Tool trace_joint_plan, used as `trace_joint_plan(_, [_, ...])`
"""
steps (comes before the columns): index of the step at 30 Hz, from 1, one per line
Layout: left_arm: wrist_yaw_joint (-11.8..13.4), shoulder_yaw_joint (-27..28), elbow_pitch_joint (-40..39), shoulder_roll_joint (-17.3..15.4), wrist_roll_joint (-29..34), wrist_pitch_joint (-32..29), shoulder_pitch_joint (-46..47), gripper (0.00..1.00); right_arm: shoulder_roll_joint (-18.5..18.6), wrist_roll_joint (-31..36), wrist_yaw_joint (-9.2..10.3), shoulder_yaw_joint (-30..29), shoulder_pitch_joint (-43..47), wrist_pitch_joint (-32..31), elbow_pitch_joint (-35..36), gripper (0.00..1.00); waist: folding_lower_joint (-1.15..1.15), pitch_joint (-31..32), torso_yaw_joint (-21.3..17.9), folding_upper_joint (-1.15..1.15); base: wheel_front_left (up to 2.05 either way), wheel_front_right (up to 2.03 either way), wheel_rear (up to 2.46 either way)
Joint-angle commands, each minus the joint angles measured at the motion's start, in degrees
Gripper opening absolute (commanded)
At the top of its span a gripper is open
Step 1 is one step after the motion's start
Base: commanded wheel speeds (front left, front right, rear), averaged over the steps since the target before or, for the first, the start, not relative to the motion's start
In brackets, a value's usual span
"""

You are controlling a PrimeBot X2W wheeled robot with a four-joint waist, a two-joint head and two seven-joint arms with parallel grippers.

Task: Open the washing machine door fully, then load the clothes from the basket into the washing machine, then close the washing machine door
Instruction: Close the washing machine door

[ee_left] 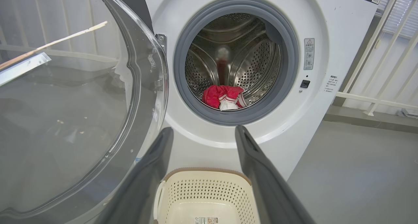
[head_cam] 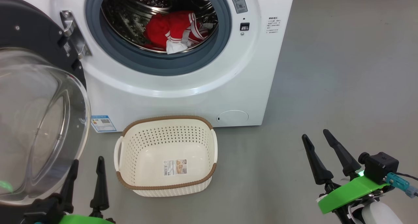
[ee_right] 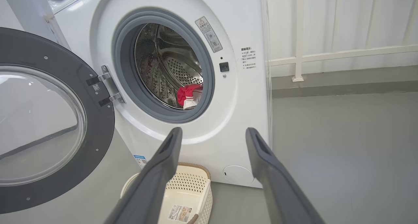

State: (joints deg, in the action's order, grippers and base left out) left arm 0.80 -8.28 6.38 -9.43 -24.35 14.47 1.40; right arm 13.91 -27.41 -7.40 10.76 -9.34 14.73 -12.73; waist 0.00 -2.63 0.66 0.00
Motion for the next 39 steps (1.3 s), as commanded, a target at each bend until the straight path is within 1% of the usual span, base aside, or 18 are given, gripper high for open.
trace_joint_plan(1, [-0.2,2.3,-1.0,-1.0,0.4,0.5,1.1,1.0,0.5,-0.2,-0.09,1.2,-0.1,0.3,1.4,1.0,0.0,0.0,0.0,0.0,0.0,0.0,0.0])
trace_joint_plan(14, [-0.1,2.4,-0.6,-0.8,0.8,0.5,1.4,1.0,0.7,-0.3,-0.09,1.2,-0.2,0.3,1.1,1.0,0.0,-0.2,0.6,0.0,0.0,0.0,0.0])
trace_joint_plan(19, [-0.2,2.3,-0.4,-0.7,0.9,0.5,1.6,1.0,0.9,-0.3,-0.09,1.1,-0.3,0.3,1.0,1.0,0.0,-0.2,1.6,0.0,0.0,0.0,0.0])
trace_joint_plan(27, [0.4,2.5,0.0,-0.7,1.6,0.5,1.3,1.0,1.2,-0.3,-0.09,1.9,-0.4,0.3,0.9,1.0,0.0,0.3,5.2,0.0,0.0,0.0,0.0])
trace_joint_plan(31, [0.4,2.4,0.3,-0.7,1.9,0.5,1.3,1.0,1.3,-0.5,-0.09,2.2,-0.4,0.3,0.6,1.0,0.0,0.7,7.3,0.0,0.0,0.0,0.0])
trace_joint_plan(39, [1.1,2.8,0.5,-0.5,2.2,0.5,0.8,1.0,1.3,-0.9,-0.09,3.3,-0.6,0.3,0.1,1.0,0.0,1.3,12.0,0.0,0.0,0.0,0.0])
